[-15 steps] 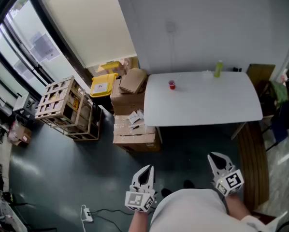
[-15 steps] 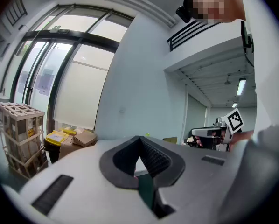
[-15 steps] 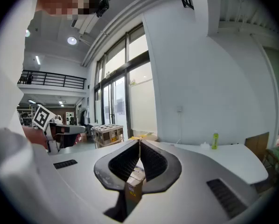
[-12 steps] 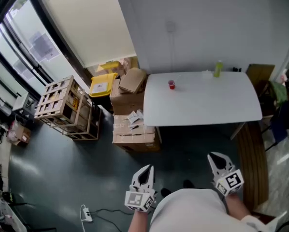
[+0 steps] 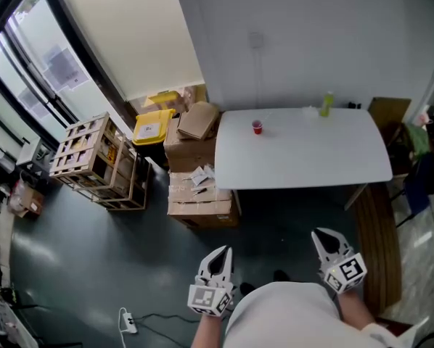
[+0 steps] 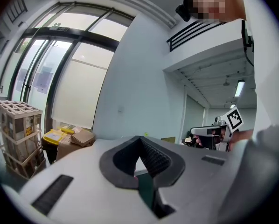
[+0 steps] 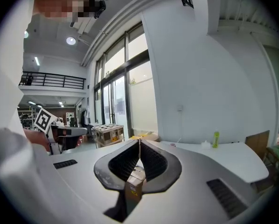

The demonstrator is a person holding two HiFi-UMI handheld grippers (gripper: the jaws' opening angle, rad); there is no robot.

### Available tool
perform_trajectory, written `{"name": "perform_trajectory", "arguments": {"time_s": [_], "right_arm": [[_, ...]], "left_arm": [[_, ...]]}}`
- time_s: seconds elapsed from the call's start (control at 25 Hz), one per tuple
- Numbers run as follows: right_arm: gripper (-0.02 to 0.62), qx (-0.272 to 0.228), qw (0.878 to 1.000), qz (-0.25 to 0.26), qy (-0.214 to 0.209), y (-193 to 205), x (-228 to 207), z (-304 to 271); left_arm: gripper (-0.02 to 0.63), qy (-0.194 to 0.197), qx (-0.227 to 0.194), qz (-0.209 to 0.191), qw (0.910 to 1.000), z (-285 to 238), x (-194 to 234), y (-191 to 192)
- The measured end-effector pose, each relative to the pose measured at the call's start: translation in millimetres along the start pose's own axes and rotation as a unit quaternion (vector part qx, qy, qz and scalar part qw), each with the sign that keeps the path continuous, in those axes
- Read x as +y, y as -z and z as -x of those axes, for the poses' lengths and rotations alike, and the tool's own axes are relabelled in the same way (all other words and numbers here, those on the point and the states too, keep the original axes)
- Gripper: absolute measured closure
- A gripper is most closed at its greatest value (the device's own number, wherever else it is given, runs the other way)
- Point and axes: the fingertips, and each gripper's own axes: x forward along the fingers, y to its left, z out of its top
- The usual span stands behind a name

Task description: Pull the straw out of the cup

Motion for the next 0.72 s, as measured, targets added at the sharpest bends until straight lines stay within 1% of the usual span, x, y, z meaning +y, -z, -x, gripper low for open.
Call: {"name": "perform_trajectory", "arguments": {"time_s": [0.32,0.52,0.72], "right_arm": [[0.554,0.012,1.0,-0.005,0.005,0.9,15.5,-4.8],[0.554,0.017,1.0,-0.005,0.005,5.6,37.6,-13.7],[0.554,0.011,1.0,-0.008,0.016,7.7,57.9,-20.2]], "left_arm": [[0.604,0.012,0.003,0.001,0.9999,9.0,8.9,0.5],[0.604,0.023,0.01,-0.002,0.9997,21.7,21.8,4.9],[0.604,0.034,0.019,-0.005,0.9993,35.1,37.6,10.1]]}}
